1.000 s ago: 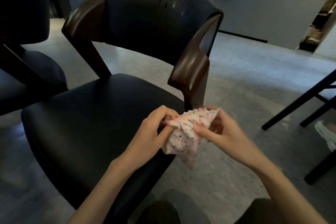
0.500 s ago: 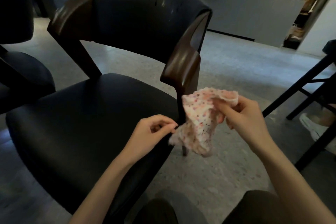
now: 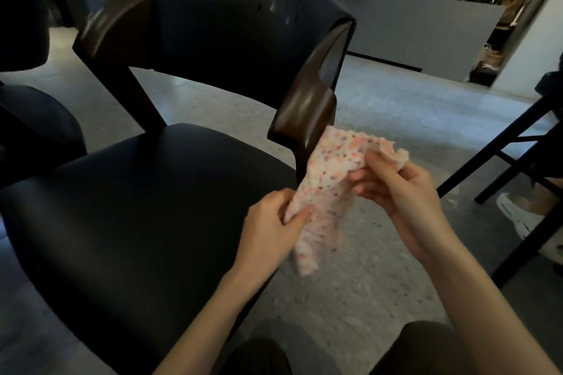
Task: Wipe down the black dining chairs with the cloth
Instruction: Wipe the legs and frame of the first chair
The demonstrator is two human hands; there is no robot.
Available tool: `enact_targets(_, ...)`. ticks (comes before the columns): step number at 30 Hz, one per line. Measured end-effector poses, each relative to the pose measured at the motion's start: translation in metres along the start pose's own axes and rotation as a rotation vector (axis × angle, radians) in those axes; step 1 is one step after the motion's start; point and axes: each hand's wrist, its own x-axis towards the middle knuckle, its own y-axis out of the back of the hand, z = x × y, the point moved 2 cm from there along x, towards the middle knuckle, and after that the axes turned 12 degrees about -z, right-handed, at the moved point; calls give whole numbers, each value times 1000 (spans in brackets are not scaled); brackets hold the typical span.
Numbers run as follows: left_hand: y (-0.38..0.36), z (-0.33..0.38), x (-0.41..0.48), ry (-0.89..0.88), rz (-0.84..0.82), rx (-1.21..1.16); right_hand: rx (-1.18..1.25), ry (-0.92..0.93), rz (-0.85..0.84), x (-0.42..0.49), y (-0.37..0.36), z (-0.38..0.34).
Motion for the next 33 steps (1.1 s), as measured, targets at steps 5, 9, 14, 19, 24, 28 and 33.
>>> enact_targets(5,36,11,11,-65,194,87,481,5,197,3,-12,20)
enact_targets(9,36,25,17,-124,331,-73,447,171,170,13,-33,19)
enact_targets(14,10,30,17,-95,321,-443,6,352,13,21,-53,18)
enact_targets(19,-2,26,18,-168,194,-622,-253,422,-100,38,-43,26)
enact_targets(24,-20,16,24,-196,318,-436,-431,319,-105,50,-25,66)
enact_targets(28,-34,-13,23,-53,280,-370,-413,157,-170,48,-11,94)
enact_targets(33,-32,-1,21,-54,322,-473,-212,264,-134,36,-18,62)
